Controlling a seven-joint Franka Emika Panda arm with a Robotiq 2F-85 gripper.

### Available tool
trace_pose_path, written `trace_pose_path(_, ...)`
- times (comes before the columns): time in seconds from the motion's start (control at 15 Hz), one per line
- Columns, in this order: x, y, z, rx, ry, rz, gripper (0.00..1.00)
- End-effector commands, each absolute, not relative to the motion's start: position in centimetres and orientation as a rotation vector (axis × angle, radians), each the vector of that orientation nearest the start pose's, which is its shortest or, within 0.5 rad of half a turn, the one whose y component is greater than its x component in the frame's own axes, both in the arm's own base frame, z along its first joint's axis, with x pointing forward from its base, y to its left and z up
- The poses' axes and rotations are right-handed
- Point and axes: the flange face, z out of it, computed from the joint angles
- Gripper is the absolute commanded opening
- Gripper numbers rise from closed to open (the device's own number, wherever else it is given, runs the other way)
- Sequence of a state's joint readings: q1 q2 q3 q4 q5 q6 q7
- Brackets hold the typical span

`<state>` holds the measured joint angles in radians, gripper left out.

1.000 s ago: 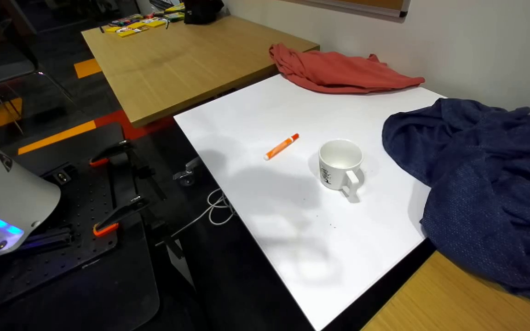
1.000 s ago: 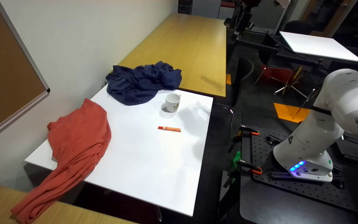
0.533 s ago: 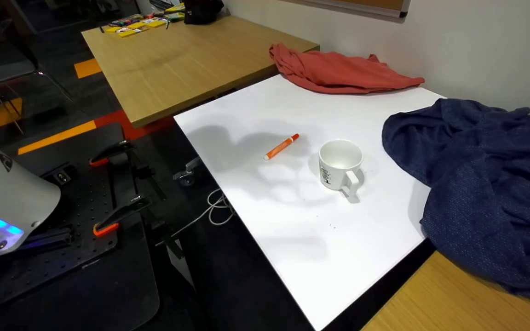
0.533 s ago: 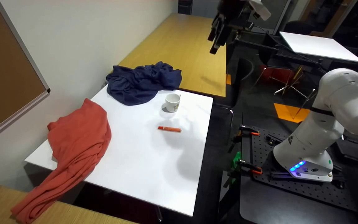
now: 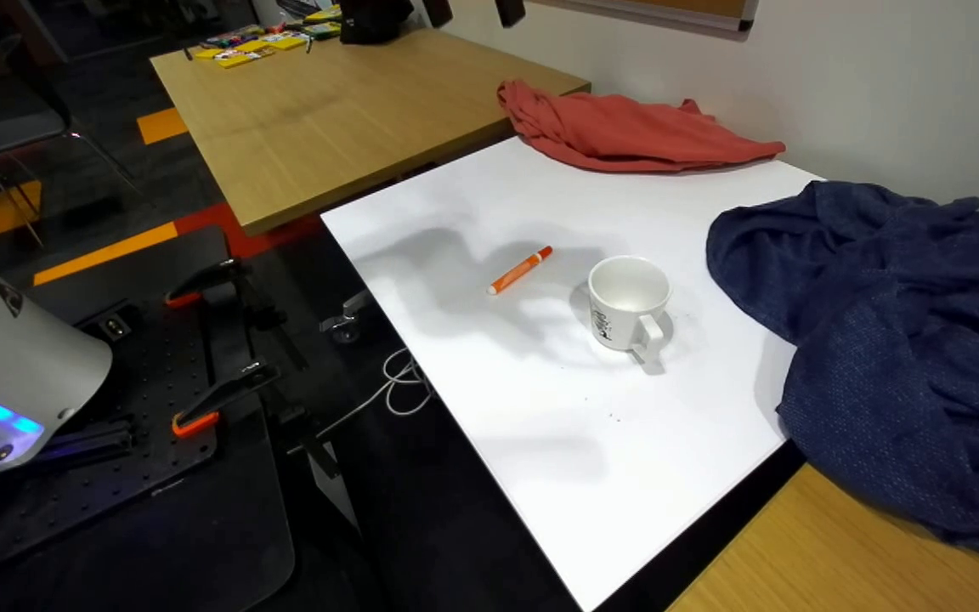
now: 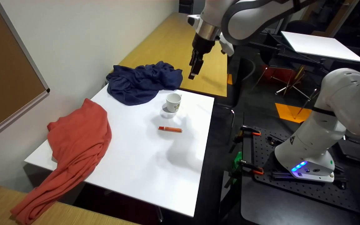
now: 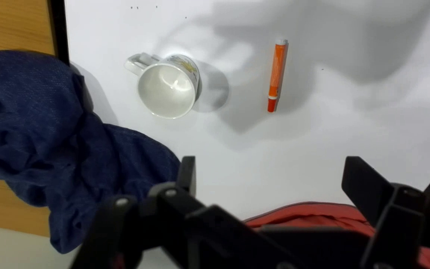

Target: Put the marker in the mug

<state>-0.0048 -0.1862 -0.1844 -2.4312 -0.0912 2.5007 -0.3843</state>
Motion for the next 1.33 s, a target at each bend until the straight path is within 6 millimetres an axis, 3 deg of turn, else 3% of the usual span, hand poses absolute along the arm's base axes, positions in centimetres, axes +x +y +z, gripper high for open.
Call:
trace_pose_path(0.0,49.2,-8.6,35.8,-3.164,-0.417,-0.350,1.00)
trace_pose_path(0.27,49.3,-7.3,32.5,-3.106,-0.442,-0.260,1.00)
trace_pose_path(0.93,49.3,-7.4,32.6,-3.129,-0.423,-0.241,1.00)
trace_pose_path(1.27,50.3,-5.0,29.9,-3.118,-0.458,-0.202,1.00)
